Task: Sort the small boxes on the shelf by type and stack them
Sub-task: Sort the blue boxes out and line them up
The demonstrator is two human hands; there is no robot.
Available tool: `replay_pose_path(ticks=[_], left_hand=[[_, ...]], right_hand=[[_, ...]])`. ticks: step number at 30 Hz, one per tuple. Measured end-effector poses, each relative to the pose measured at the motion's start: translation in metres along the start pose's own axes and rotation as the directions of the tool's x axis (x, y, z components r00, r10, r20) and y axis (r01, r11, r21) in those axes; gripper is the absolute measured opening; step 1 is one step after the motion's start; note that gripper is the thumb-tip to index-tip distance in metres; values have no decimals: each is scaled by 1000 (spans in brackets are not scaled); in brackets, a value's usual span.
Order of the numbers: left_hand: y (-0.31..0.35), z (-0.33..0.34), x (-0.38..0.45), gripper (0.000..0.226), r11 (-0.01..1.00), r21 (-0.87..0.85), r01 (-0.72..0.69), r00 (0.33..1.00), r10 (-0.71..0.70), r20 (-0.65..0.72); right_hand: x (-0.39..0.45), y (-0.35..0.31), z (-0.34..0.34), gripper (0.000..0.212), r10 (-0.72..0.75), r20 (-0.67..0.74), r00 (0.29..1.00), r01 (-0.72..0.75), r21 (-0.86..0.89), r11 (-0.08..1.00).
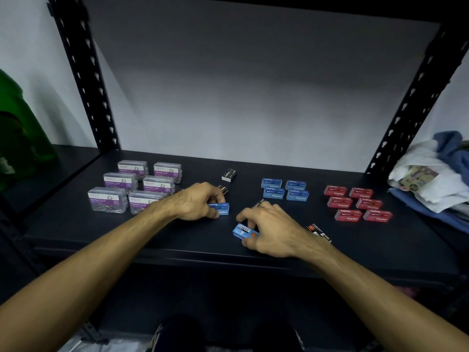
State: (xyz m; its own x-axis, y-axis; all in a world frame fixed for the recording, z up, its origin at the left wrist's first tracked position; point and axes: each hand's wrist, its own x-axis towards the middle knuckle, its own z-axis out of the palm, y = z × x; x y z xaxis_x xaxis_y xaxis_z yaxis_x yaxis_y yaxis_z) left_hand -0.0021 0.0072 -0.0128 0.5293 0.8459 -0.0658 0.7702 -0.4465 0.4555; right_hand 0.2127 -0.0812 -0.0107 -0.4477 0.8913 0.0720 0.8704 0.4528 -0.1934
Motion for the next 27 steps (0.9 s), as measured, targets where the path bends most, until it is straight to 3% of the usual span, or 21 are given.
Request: replay_pose_path(ticks=[21,27], left_hand=[[-2,2,-1,16,1000,-22,-6,1000,5,-23],[1,0,-4,18,1000,3,-11,1000,11,-11]], right_hand=[[2,8,-4,43,-28,-121,992,35,53,998],[2,15,2,45,0,-99,995,6,61,998]])
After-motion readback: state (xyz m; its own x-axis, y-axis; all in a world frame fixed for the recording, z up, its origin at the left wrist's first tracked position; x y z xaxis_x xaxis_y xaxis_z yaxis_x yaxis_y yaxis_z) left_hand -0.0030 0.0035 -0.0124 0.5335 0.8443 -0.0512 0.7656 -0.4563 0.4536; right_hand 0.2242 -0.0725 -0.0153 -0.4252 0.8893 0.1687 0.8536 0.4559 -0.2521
